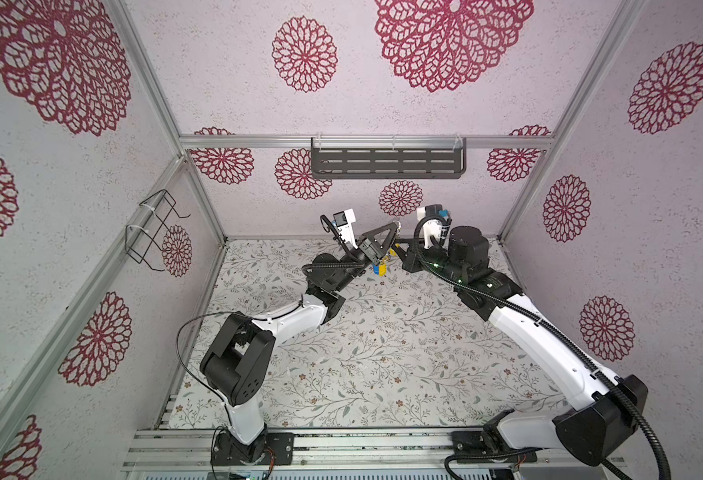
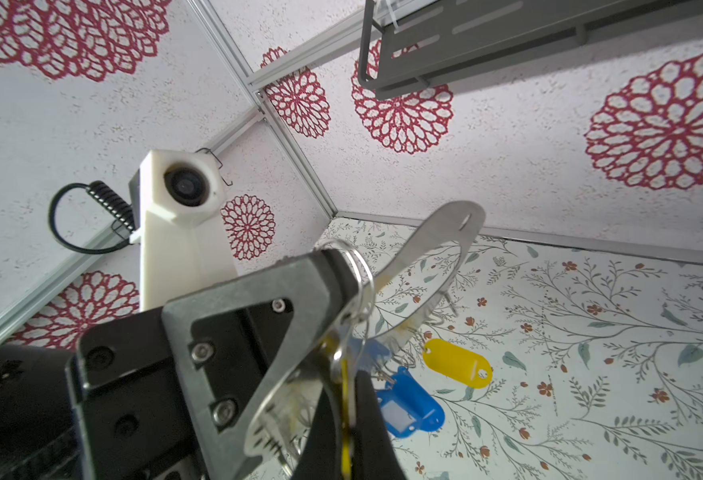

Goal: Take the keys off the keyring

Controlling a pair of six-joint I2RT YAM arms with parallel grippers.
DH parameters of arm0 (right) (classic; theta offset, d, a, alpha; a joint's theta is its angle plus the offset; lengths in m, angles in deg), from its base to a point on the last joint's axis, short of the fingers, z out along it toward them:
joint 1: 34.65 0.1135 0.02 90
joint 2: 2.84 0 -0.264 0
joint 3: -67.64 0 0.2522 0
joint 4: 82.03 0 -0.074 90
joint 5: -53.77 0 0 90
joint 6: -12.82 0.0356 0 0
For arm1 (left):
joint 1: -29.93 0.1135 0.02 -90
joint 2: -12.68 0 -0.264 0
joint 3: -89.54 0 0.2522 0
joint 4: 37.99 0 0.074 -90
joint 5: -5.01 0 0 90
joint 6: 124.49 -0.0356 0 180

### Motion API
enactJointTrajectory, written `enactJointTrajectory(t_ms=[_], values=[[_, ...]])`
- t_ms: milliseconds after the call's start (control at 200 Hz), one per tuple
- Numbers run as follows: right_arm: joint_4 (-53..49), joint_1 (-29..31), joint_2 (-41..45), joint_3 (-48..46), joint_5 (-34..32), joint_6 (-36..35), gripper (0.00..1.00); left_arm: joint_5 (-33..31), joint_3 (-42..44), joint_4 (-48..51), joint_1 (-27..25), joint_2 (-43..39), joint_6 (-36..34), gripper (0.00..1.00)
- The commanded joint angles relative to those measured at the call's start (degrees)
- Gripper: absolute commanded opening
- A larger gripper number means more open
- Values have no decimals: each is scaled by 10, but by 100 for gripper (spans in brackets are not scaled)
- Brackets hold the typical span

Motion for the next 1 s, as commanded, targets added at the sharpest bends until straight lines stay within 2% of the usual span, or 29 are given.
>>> enactJointTrajectory(t_ms=[0,100,135,190,260,315,390,480,651,776,996], values=[[-145,58,-4,-4,63,-37,0,-46,-14,-46,3,-11,-9,0],[-158,41,29,-5,10,-46,1,-28,-13,-46,7,-9,-9,0],[-157,29,46,-7,6,-47,8,-20,-12,-45,9,-9,-9,0],[-154,4,71,-11,10,-50,23,-4,-13,-43,14,-8,-7,0],[-149,-35,100,-16,35,-51,34,23,-16,-38,21,-4,-1,0],[-140,-70,119,-20,65,-49,37,49,-24,-32,27,0,7,0],[-118,-114,132,-25,106,-41,37,81,-33,-27,31,7,17,0],[-56,-150,130,-34,171,-12,33,107,-42,-26,34,15,33,0],[105,-170,94,-40,261,57,35,147,-62,-25,35,25,51,0],[197,-169,63,-33,294,88,37,160,-69,-14,34,23,52,0],[241,-162,30,-28,311,109,32,168,-77,-8,34,25,57,0]])
